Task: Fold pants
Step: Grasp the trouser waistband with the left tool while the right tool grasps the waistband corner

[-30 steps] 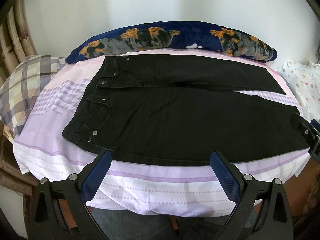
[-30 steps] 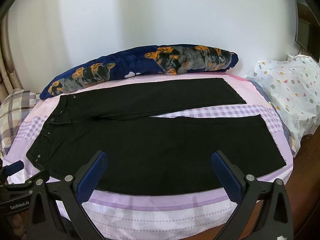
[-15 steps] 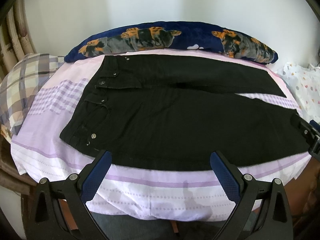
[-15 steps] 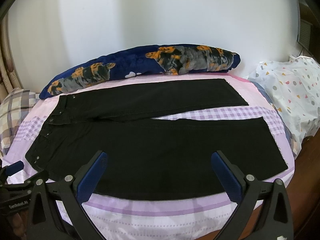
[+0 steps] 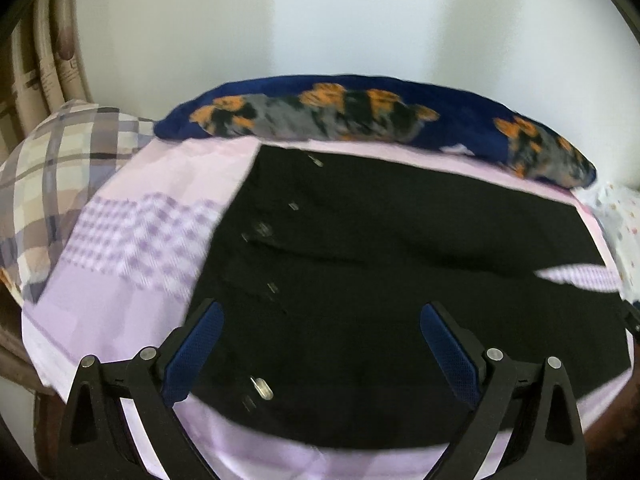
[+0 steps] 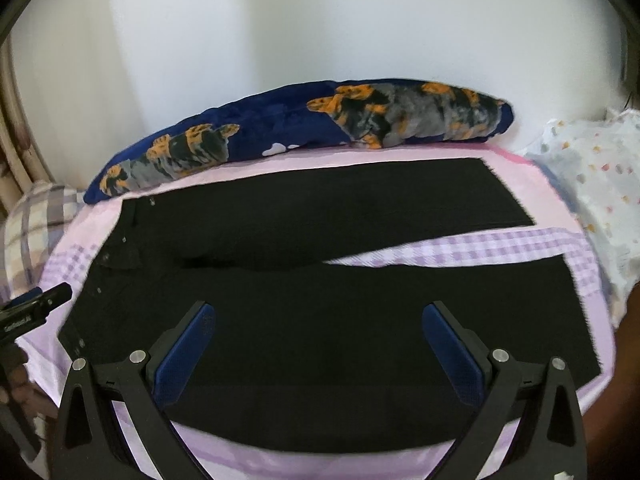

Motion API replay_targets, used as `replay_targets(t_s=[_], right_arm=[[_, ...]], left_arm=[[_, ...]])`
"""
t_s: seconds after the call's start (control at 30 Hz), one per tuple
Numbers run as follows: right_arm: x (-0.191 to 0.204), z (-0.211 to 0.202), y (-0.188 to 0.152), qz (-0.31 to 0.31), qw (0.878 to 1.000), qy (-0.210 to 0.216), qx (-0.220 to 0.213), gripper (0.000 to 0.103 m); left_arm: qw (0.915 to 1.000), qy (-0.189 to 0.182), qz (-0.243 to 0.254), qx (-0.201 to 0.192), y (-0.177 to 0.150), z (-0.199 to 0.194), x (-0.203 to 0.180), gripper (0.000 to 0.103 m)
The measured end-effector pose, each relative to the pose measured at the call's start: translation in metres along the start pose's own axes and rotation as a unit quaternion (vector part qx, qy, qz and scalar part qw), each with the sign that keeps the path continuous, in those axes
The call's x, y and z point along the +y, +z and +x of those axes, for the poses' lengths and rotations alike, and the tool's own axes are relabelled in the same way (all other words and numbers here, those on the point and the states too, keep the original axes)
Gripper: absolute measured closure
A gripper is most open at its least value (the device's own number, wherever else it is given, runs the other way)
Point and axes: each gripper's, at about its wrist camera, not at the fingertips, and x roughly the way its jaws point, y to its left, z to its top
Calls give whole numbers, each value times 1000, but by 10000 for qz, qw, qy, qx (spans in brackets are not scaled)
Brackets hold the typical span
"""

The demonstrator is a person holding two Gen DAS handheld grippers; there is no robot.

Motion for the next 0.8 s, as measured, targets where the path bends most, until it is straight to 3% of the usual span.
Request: replay_targets(t_s=[0.2,0.4,0.63,0.8], right_arm=[[15,39,32,-191,9996,131,130,0],[26,78,65,-143,9983,551,128,0],[34,119,83,119,9972,696,225,0],[40,143,85,81,9962,743,437,0]], left_arm=[[9998,-71,-117,109,49,44,42,16],[9964,-719,-305,317,95,95,74,37],[9811,-1541,-734,913,122,173,103,63],[9705,-1867,-965,1180,126,208,114,65]])
